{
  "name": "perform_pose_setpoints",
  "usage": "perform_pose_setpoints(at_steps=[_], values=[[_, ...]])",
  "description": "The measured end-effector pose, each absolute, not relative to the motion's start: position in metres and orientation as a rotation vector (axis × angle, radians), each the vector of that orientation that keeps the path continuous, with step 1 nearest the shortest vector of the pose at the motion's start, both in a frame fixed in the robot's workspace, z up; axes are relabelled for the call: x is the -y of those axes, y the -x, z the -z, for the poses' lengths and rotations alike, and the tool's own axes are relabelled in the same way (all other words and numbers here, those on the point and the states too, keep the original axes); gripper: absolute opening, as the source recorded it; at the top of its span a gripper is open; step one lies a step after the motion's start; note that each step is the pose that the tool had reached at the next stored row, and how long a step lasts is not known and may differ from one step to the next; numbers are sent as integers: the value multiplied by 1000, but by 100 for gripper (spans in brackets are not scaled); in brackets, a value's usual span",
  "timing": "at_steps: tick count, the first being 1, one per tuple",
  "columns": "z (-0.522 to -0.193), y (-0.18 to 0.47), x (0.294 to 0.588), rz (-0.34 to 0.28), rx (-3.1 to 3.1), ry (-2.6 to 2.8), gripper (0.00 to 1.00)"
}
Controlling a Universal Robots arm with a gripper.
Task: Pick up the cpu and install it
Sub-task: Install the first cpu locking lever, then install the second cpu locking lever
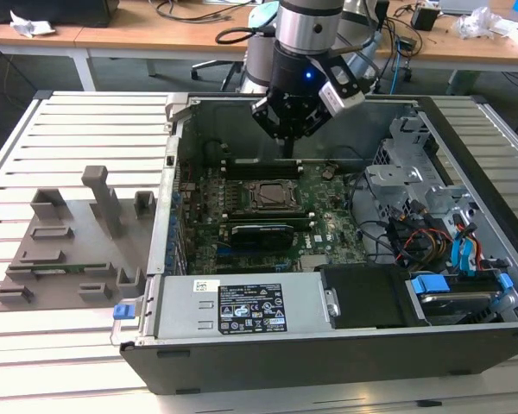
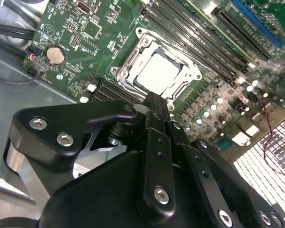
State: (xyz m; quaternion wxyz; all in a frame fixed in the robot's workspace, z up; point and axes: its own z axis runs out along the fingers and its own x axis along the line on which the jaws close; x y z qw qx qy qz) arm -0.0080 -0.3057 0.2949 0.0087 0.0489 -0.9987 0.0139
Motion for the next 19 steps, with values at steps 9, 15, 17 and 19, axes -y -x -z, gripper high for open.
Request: perform_pose_setpoints(at_steps=[9,15,17,19], values=[[-307,8,306,-43,3120,-153,11],[-307,8,306,-43,3120,-153,11],[-307,8,306,-43,3120,-153,11],[-307,8,306,-43,3120,-153,11]])
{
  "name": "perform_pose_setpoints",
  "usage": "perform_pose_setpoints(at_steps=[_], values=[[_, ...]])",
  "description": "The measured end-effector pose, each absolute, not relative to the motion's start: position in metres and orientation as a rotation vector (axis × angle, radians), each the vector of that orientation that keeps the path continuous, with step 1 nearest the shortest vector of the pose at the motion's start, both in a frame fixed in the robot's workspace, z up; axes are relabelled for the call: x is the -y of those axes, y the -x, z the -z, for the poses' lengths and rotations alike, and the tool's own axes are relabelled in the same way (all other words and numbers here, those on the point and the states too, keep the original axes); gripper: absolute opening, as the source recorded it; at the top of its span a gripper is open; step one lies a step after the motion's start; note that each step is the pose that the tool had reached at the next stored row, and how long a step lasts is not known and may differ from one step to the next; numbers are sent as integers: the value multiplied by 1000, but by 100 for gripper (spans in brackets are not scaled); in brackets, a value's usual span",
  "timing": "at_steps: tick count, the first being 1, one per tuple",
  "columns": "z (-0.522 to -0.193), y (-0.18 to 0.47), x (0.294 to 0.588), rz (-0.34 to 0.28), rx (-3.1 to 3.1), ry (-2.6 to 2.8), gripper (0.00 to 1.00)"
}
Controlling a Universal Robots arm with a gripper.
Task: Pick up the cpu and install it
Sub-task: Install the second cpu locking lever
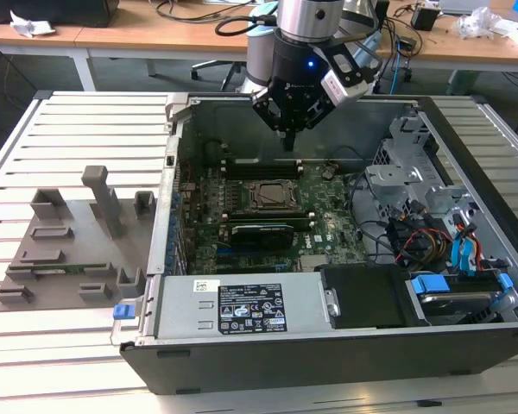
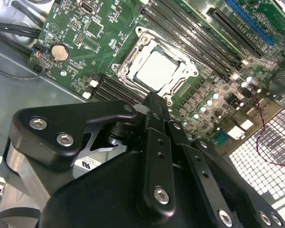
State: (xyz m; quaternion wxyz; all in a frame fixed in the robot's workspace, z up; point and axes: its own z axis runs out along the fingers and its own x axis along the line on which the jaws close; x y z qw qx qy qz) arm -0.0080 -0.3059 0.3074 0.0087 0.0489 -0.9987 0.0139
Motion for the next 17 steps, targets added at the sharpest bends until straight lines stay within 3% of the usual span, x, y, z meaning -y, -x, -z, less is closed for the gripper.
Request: perform_pose_setpoints(at_steps=[17], values=[[-307,8,326,-42,3120,-153,11]])
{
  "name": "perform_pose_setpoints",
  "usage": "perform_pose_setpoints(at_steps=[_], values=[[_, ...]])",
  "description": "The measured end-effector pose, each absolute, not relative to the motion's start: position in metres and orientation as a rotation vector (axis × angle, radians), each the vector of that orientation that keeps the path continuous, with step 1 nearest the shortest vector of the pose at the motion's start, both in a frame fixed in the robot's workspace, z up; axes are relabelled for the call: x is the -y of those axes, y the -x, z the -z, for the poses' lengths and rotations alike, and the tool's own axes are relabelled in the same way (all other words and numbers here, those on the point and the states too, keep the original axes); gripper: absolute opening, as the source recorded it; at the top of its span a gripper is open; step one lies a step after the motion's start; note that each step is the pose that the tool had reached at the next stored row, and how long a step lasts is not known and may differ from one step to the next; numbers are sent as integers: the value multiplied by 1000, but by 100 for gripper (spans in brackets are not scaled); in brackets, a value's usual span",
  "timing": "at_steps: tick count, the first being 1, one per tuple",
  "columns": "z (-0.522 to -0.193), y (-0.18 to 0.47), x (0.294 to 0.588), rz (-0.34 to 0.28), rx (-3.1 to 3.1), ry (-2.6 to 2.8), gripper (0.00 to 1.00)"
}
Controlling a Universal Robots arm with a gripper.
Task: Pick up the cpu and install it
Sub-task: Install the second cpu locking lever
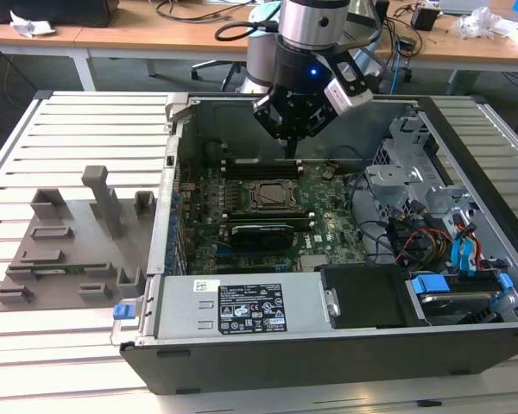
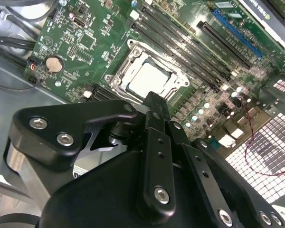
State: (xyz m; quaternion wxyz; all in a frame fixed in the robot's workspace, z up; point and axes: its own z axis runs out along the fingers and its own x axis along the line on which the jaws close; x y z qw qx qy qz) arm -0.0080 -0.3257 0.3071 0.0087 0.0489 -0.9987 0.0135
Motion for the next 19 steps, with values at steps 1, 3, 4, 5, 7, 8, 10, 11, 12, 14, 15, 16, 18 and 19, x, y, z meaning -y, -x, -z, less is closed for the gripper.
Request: perform_pose_setpoints(at_steps=[1,3,4,5,7,8,10,11,12,14,15,16,18,19], values=[[-307,8,329,-40,3120,-153,11],[-307,8,332,-6,3122,-153,11],[-307,8,335,37,3123,-154,11],[-307,8,338,87,3123,-154,11],[-307,8,344,129,3123,-154,11],[-306,8,352,146,3123,-155,11],[-305,8,360,149,3123,-154,11],[-304,8,363,149,3123,-154,11],[-303,8,364,149,3123,-154,11],[-302,8,365,149,3123,-154,11],[-300,8,365,149,3123,-154,11],[-299,8,365,149,3123,-154,11],[-298,8,365,148,3123,-154,11],[-297,8,366,149,3123,-154,11]])
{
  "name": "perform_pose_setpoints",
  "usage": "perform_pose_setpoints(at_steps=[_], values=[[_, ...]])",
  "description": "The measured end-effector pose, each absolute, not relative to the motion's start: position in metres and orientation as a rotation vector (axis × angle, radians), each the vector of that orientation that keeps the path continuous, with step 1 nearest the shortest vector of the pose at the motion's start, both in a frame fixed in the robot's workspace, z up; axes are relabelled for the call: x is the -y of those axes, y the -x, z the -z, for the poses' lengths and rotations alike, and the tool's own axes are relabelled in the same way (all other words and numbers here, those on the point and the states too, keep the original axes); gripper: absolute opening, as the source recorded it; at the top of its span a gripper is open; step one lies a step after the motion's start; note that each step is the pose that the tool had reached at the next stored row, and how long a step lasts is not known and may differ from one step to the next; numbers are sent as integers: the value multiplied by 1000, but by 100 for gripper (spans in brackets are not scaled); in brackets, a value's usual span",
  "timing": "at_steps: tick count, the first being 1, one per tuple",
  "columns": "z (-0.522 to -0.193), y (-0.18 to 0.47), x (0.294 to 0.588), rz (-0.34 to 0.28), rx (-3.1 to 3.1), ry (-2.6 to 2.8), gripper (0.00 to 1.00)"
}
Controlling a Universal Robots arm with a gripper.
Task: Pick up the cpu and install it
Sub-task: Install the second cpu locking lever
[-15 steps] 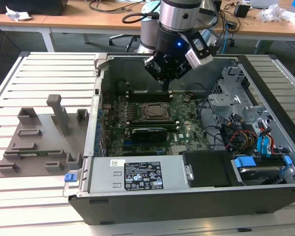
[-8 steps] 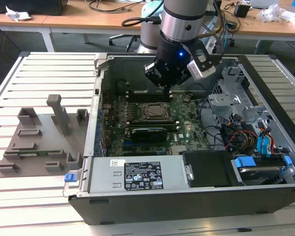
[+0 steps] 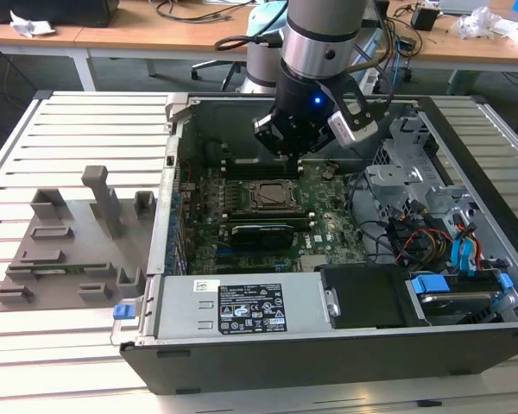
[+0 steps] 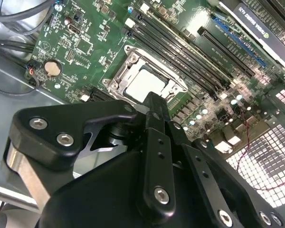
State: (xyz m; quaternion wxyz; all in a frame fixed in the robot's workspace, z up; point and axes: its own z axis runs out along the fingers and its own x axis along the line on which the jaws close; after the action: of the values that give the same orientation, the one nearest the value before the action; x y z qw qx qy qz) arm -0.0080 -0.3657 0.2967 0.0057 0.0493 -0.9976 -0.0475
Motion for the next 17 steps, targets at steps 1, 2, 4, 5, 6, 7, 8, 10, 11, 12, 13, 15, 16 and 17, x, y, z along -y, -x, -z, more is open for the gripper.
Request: perform_pose_setpoints(at_steps=[1,2,4,5,6,7,8,10,11,12,13,15,16,17], values=[[-295,8,366,149,3123,-154,11],[-294,8,366,149,3123,-154,11],[-291,8,367,149,3123,-154,11],[-290,8,367,149,3123,-154,11],[-289,8,367,149,3123,-154,11],[-288,8,368,149,3123,-154,11],[-287,8,368,149,3123,-154,11],[-286,8,368,149,3123,-154,11],[-285,8,368,148,3123,-154,11],[-285,8,368,149,3123,-154,11],[-284,8,369,149,3123,-154,11],[-282,8,369,149,3123,-154,11],[-281,8,369,149,3123,-154,11],[-280,8,369,149,3123,-154,11]])
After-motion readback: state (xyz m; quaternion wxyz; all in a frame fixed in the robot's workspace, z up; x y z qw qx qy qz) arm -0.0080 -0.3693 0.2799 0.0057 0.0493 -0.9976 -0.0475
